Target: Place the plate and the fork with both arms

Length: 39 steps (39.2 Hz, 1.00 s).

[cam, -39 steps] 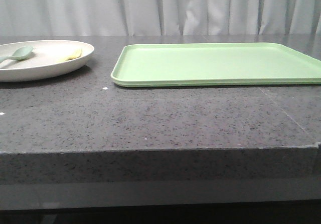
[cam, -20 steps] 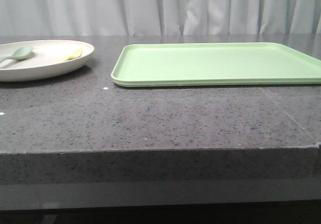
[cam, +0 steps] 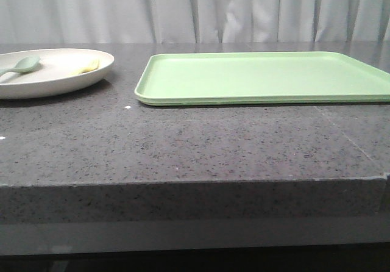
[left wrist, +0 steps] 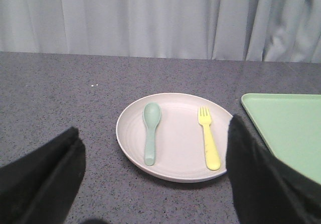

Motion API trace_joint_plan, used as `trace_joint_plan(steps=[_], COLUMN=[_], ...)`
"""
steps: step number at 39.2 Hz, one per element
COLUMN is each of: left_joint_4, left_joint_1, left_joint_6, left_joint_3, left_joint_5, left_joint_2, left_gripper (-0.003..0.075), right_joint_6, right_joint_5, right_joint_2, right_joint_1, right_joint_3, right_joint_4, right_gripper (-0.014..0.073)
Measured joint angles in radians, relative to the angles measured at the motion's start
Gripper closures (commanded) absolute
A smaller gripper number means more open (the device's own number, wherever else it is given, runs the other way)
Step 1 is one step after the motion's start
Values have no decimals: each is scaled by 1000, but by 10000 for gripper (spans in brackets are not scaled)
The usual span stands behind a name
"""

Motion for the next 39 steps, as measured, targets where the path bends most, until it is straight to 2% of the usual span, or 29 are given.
trace_joint_plan(steps=[8, 15, 22, 28, 39], left_joint_4=[-15, 14, 108, 186, 177], left_joint_1=[0, 0, 0, 18, 134], left_joint_6=[0, 0, 0, 0, 2], left_joint_3=[0, -58, -170, -254, -407], left_joint_5=[-2, 78, 204, 251, 290], left_joint_2=[0, 53, 204, 369, 666], left_gripper=[279, 278, 276, 276, 276], right_joint_6=[0, 0, 0, 0, 0], right_joint_5=[0, 0, 0, 0, 0], right_joint_2=[0, 0, 0, 0, 0], right_joint_1=[0, 0, 0, 0, 0], right_joint_3=[0, 0, 0, 0, 0], right_joint_4=[0, 0, 0, 0, 0], right_gripper=[1, 1, 1, 1, 1])
